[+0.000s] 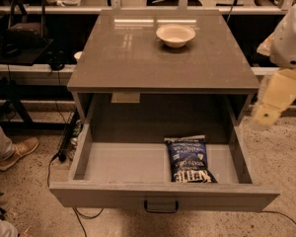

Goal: Pick blue chip bag from top drawer and place on counter

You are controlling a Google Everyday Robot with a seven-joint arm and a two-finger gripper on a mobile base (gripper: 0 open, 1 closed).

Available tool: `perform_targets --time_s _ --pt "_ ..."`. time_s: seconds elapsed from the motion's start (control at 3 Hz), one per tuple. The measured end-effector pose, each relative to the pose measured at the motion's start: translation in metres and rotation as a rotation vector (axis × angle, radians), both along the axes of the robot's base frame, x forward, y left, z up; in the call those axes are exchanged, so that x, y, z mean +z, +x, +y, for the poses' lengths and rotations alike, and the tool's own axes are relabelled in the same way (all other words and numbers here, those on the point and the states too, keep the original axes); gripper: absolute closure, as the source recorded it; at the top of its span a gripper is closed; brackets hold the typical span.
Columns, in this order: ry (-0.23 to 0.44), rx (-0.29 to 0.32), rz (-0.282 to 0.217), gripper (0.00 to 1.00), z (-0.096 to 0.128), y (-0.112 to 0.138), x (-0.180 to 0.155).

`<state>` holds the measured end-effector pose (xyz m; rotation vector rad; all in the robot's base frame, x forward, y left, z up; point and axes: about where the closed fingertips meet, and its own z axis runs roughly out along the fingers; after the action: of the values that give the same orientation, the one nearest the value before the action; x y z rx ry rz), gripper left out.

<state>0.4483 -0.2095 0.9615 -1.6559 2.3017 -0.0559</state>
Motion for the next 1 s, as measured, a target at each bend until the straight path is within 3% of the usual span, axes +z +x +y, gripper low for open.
perform_targets --time_s 0.33,0.67,1.0 --pt "0.042 -0.105 0.104 0.0 0.021 0.025 -0.051" --pt "0.051 -0.261 0.189 0.0 0.043 0.037 -0.106" --pt "0.061 -0.288 0.183 0.0 0.041 0.036 -0.097"
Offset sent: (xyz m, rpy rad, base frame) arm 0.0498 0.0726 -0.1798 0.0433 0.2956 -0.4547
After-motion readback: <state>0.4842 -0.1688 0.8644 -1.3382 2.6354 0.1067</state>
